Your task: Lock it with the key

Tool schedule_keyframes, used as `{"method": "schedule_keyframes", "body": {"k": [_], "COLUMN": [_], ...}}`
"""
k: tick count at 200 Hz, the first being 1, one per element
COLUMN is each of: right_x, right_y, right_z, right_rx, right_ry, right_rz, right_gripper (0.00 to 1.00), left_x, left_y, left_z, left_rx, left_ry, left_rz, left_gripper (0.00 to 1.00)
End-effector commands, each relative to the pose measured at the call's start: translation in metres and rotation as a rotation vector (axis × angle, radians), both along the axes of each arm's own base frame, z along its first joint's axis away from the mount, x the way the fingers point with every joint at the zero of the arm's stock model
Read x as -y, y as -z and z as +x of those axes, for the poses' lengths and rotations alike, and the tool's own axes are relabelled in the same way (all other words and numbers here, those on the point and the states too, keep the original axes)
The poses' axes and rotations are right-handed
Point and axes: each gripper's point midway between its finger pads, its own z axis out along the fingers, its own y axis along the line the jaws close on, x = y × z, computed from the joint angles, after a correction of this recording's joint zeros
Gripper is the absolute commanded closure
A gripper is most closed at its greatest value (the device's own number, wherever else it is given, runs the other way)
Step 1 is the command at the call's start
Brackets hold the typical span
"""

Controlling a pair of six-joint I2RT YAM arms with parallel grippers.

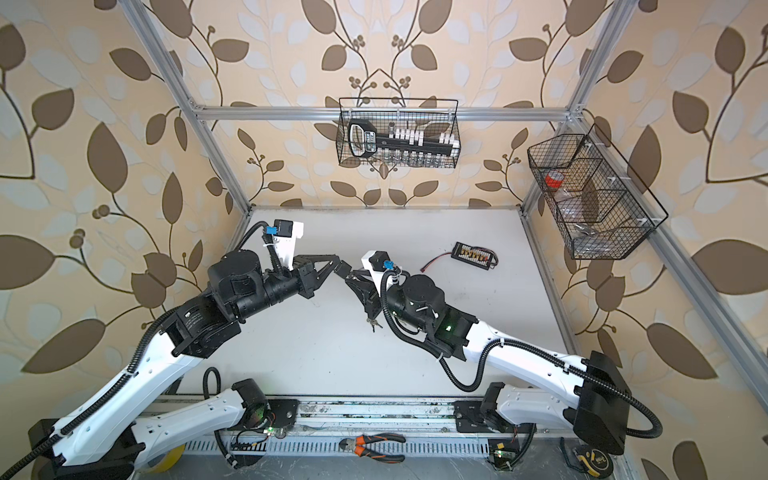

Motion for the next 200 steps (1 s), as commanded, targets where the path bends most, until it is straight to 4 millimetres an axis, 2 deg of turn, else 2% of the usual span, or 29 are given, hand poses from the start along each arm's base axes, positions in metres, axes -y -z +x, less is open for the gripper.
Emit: {"method": "schedule_keyframes", "body": {"k": [1, 18, 54, 118, 147, 171, 200], "right_x": [0.001, 0.001, 0.008, 0.028, 0.030, 0.028, 0.020], "right_y": [0.001, 0.004, 0.033, 0.067, 0.075, 0.082, 0.101], "right_z": [0.004, 0.004, 0.005, 0.004, 0.004, 0.003, 0.000], "right_rx": [-0.005, -0.009, -0.052, -0.133, -0.139, -0.140, -0.156], "right_ry": [0.026, 0.031, 0.055, 0.095, 0.101, 0.089, 0.069], "right_rz": [0.007, -0.004, -0.041, -0.043, -0.077, -0.117, -0.207], "right_gripper": [0.79, 0.85, 1.00, 1.00, 1.00, 1.00, 1.00], "left_x": [-0.008, -0.010, -0.013, -0.014, -0.018, -0.032, -0.061], "left_y": [-0.023, -0.024, -0.026, -0.026, -0.023, -0.013, 0.005], "left_z": [-0.001, -0.002, -0.003, -0.005, -0.005, -0.002, 0.002], "left_rx": [0.053, 0.056, 0.064, 0.062, 0.061, 0.046, 0.013], "left_ry": [-0.028, -0.032, -0.040, -0.037, -0.055, -0.124, -0.251], "left_rz": [-0.048, -0.050, -0.048, -0.050, -0.037, 0.015, 0.114], "left_gripper": [1.00, 1.00, 1.00, 1.00, 1.00, 1.00, 1.00]}}
